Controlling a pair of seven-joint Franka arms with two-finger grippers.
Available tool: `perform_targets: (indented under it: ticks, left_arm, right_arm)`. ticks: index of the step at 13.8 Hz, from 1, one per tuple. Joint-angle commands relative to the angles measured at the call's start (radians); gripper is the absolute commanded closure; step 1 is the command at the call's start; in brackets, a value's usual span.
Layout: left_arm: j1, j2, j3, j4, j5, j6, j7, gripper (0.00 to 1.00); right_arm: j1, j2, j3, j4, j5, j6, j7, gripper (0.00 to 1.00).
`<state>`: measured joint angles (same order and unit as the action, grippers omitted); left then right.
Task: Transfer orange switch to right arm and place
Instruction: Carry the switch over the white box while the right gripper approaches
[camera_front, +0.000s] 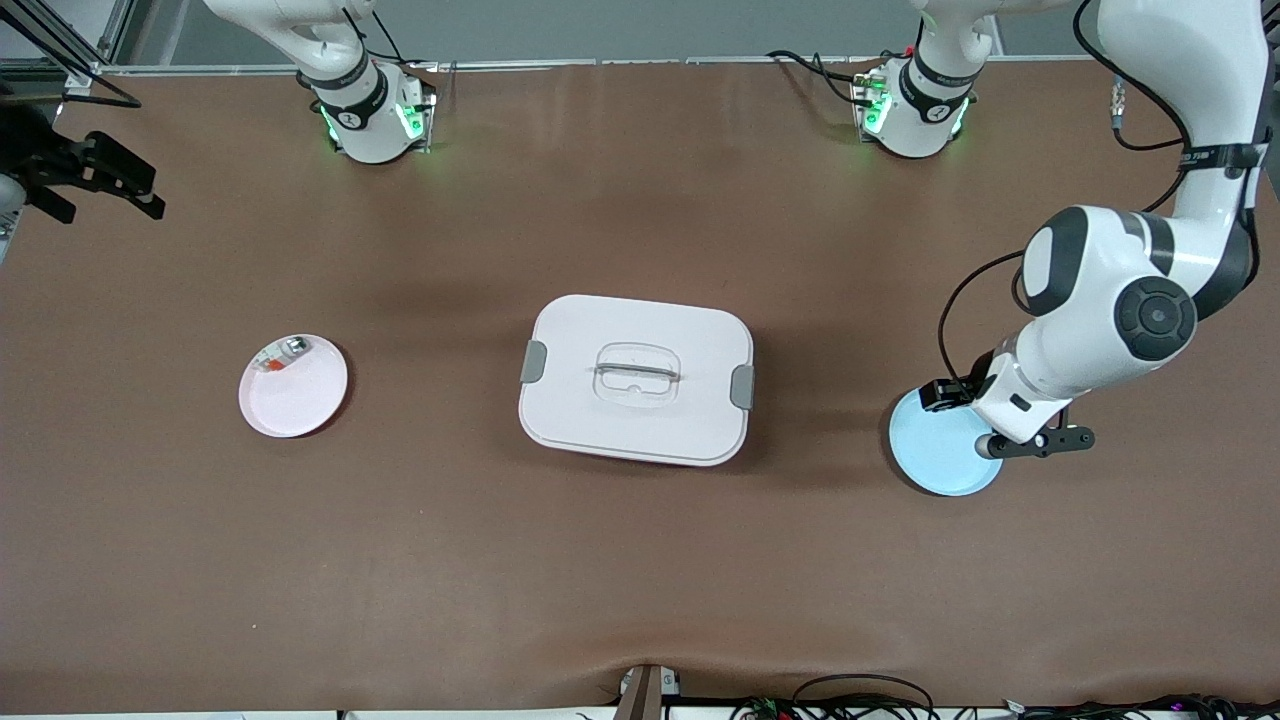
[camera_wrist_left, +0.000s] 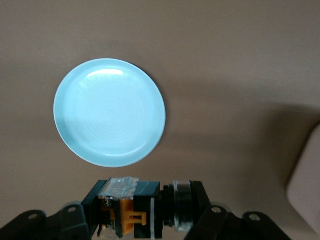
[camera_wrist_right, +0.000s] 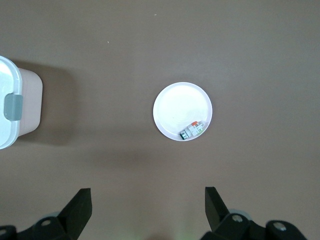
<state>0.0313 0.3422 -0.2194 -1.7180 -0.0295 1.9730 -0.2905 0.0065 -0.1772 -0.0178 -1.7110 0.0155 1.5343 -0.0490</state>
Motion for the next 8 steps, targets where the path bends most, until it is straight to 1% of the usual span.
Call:
perform_targets:
  ticks: [1,2,4,5,7,8]
  left_arm:
    - [-0.002,0.011,-0.02,0.092,-0.094,-0.104,-0.057,1.0]
    - [-0.002,0.014,-0.043,0.118,-0.127,-0.126,-0.109,1.0]
    - [-0.004,0.017,-0.093,0.156,-0.151,-0.154,-0.227,1.0]
    - [-0.004,0.023,-0.116,0.182,-0.2,-0.17,-0.296,1.0]
    - [-0.027,0.029,-0.127,0.209,-0.318,-0.174,-0.431,1.0]
    - [-0.051,0.031,-0.132,0.221,-0.355,-0.174,-0.511,1.0]
  right_arm:
    - [0.012,0.016,-0.001,0.027,-0.022,-0.007,0.014,0.0]
    - [0.021,0.019,0.002,0.027,-0.029,-0.005,0.015,0.0]
    - [0.044,0.031,0.002,0.027,-0.031,-0.005,0.02,0.0]
    - [0.046,0.033,0.002,0.025,-0.026,-0.002,0.02,0.0]
    - [0.079,0.033,0.002,0.025,-0.025,-0.016,0.021,0.0]
    - [0.104,0.031,0.002,0.025,-0.022,-0.017,0.031,0.0]
